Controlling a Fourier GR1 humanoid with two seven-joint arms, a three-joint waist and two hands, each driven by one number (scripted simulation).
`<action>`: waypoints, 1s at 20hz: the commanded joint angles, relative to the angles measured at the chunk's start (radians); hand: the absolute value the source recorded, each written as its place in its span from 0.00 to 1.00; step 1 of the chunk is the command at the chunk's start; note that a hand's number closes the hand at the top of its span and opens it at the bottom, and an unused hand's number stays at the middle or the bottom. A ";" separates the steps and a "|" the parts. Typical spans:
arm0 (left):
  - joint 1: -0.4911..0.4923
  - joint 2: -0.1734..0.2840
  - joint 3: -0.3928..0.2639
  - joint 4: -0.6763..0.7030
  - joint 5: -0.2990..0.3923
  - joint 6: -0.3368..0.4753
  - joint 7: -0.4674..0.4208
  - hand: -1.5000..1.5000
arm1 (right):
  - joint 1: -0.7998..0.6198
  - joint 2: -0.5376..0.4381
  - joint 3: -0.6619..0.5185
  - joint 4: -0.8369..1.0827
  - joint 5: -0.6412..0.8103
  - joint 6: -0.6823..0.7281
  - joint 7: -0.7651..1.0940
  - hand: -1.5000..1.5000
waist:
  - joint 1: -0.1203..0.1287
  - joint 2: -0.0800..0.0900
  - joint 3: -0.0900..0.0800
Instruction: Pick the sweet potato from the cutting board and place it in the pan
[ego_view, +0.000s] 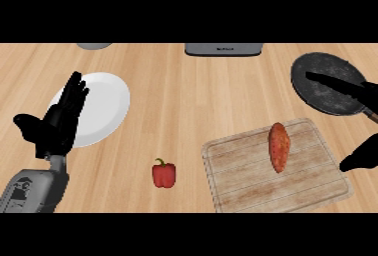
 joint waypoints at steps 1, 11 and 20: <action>-0.039 -0.034 0.007 0.052 -0.029 -0.006 -0.019 0.50 | -0.039 0.047 0.028 0.074 0.104 -0.004 -0.014 0.00 | 0.001 0.001 0.000; 0.063 -0.018 0.044 -0.114 -0.030 -0.048 0.062 0.50 | 0.047 0.061 0.048 0.102 0.212 0.066 -0.186 0.00 | 0.002 -0.001 0.001; -0.063 -0.024 0.096 0.018 -0.056 -0.073 0.035 0.50 | 0.030 0.125 0.114 0.063 0.359 0.070 -0.114 0.00 | -0.005 0.000 0.000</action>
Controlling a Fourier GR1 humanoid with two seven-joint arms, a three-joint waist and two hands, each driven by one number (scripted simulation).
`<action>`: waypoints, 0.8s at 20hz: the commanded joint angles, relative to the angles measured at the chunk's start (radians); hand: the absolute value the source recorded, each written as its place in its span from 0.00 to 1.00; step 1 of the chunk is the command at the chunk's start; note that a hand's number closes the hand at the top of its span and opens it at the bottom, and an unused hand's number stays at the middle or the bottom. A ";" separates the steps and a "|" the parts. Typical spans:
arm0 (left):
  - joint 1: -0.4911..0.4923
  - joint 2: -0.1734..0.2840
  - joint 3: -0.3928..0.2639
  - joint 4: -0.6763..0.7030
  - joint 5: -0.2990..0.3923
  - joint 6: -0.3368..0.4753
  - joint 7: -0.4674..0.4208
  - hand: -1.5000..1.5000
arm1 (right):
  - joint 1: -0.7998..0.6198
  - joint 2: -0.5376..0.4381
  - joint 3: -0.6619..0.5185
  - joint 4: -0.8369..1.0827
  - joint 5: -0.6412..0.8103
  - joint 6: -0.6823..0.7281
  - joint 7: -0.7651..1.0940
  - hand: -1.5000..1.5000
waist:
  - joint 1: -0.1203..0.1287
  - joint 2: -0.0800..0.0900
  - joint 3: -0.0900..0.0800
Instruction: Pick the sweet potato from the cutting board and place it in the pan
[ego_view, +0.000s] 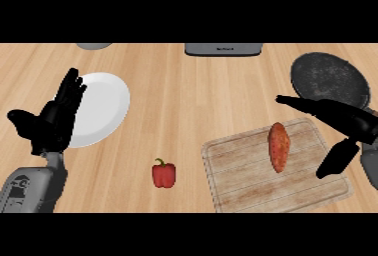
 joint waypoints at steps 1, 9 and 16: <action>0.053 0.024 0.000 -0.076 0.005 -0.038 0.050 0.50 | -0.025 0.000 0.032 0.022 0.093 -0.010 0.014 0.00 | 0.007 -0.001 0.000; 0.097 -0.040 -0.001 -0.028 -0.037 -0.030 -0.053 0.50 | -0.002 0.030 0.070 0.025 0.226 -0.005 0.018 0.00 | 0.001 -0.001 0.000; 0.040 -0.035 0.030 -0.075 -0.026 -0.043 0.058 0.50 | -0.016 0.108 0.081 0.082 0.297 -0.006 0.000 0.00 | 0.002 -0.001 0.000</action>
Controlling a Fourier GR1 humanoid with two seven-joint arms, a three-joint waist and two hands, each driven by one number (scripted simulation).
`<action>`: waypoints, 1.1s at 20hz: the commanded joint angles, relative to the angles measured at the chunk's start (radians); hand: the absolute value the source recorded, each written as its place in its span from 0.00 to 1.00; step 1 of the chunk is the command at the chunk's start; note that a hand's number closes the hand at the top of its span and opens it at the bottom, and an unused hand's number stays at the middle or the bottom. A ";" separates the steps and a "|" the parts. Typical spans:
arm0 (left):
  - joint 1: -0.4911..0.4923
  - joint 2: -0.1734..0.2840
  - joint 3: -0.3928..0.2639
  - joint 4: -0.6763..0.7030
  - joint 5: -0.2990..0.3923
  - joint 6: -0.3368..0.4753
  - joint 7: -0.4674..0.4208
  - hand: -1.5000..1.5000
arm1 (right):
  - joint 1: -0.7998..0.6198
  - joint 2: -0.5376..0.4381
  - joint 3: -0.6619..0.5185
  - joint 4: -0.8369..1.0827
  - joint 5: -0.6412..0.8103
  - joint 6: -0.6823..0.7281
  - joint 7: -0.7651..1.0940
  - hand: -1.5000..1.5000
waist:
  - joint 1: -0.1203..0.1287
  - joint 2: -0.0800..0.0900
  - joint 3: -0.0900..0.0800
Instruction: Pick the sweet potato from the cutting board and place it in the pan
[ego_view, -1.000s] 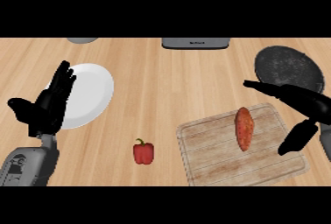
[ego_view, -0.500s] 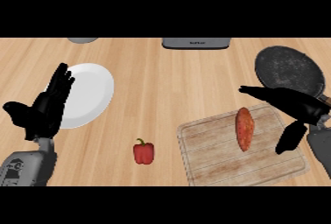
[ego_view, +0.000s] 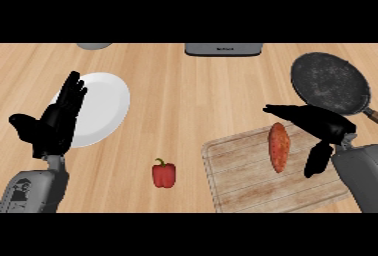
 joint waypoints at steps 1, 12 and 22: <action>-0.040 0.003 0.027 0.037 -0.001 -0.012 0.010 0.50 | -0.025 0.078 0.025 0.064 0.073 -0.046 0.008 0.00 | 0.001 0.001 0.000; 0.015 -0.014 0.044 -0.023 -0.015 -0.039 0.004 0.50 | -0.020 0.082 0.026 0.153 0.198 -0.038 -0.076 0.00 | 0.001 0.000 0.000; 0.021 -0.025 0.044 -0.039 -0.038 -0.037 0.006 0.50 | -0.022 0.112 0.065 0.208 0.271 -0.131 -0.240 1.00 | 0.001 -0.001 0.000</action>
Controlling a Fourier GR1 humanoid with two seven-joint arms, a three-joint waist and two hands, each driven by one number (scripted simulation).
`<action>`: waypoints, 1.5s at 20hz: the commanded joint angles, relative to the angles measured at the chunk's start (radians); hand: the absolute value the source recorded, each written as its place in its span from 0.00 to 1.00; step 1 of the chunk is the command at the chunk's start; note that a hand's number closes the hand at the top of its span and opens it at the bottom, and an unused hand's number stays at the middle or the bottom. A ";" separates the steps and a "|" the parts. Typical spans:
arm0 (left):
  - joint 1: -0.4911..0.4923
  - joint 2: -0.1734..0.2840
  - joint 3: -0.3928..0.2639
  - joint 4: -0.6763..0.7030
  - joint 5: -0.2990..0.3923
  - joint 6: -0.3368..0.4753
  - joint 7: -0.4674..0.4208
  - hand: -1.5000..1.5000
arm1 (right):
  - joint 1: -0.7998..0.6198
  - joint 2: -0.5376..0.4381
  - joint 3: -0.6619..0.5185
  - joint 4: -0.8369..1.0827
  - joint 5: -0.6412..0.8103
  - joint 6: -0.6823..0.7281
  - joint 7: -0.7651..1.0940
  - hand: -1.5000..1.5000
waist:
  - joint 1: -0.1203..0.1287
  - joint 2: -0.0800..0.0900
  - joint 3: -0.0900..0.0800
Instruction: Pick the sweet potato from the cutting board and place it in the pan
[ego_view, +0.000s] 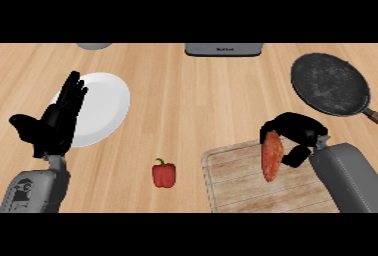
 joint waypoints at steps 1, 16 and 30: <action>0.018 -0.040 -0.033 -0.045 -0.032 0.033 0.019 0.50 | -0.059 0.053 0.000 0.160 0.043 -0.068 -0.058 1.00 | 0.005 0.004 0.002; -0.044 -0.035 -0.044 -0.010 -0.023 -0.002 0.025 0.50 | -0.349 0.394 -0.228 0.200 0.137 -0.476 1.083 1.00 | 0.060 0.012 0.002; -0.013 -0.043 -0.022 0.017 -0.033 0.019 -0.003 0.50 | -0.594 0.358 -0.212 0.282 0.300 -0.881 1.275 1.00 | 0.012 0.006 0.002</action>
